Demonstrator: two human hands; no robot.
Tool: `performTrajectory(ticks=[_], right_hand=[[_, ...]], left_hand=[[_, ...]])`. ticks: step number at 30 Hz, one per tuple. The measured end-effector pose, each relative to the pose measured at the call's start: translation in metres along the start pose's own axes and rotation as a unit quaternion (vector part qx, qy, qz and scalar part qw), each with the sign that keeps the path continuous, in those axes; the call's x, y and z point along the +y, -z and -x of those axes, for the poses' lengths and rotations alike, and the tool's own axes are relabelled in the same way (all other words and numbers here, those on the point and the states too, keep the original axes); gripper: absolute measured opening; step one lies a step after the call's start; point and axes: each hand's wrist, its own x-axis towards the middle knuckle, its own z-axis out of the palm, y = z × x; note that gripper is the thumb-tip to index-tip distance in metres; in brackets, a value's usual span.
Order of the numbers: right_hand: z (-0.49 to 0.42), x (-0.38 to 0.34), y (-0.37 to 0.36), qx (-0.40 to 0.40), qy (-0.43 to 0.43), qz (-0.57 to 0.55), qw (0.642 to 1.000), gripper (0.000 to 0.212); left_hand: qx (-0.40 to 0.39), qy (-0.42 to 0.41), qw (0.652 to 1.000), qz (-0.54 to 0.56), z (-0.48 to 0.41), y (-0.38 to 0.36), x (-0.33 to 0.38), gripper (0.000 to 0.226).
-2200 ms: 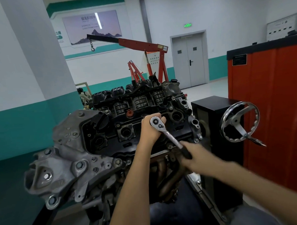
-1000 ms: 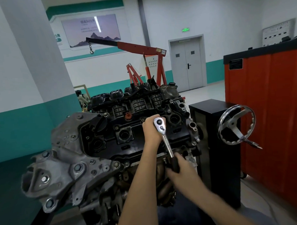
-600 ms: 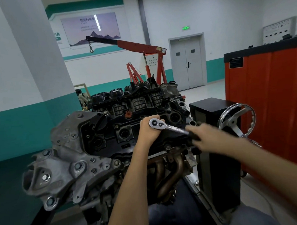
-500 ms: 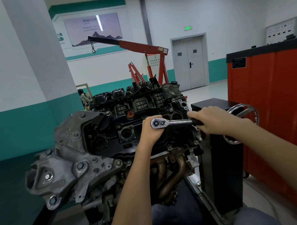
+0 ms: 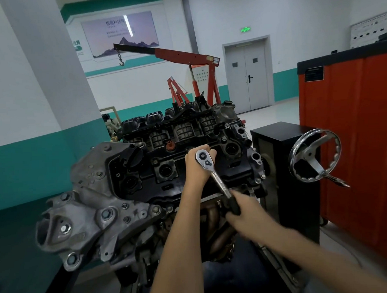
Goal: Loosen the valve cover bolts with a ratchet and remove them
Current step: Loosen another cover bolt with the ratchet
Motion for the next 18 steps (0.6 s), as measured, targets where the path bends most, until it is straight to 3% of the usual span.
performTrajectory(ticks=[3,6,8,11,14,16,18], right_hand=[[-0.027,0.002,0.075,-0.082,0.071,0.18,0.978,0.026],[-0.069,-0.02,0.133,-0.081,0.15,0.443,0.88,0.018],[-0.079,-0.031,0.138,-0.054,0.18,0.493,0.85,0.018],[-0.053,-0.015,0.102,-0.002,0.124,0.419,0.899,0.016],[-0.007,0.001,0.034,0.024,0.024,0.157,0.987,0.018],[0.007,-0.005,-0.011,0.032,-0.015,-0.037,0.999,0.025],[0.01,-0.012,-0.04,0.036,-0.031,-0.121,0.992,0.027]], left_hand=[[-0.044,-0.008,0.999,-0.01,-0.003,0.007,-0.003,0.051],[-0.055,-0.04,0.998,-0.016,-0.003,0.008,-0.004,0.047],[-0.041,-0.037,0.999,0.002,0.0,0.006,-0.004,0.049],[0.021,0.016,0.997,0.069,0.0,0.001,-0.005,0.052],[0.062,0.037,0.995,0.071,-0.002,-0.006,-0.003,0.05],[0.066,0.015,0.996,0.049,-0.001,-0.01,0.0,0.052],[0.061,-0.001,0.998,0.034,0.001,-0.01,0.002,0.053]])
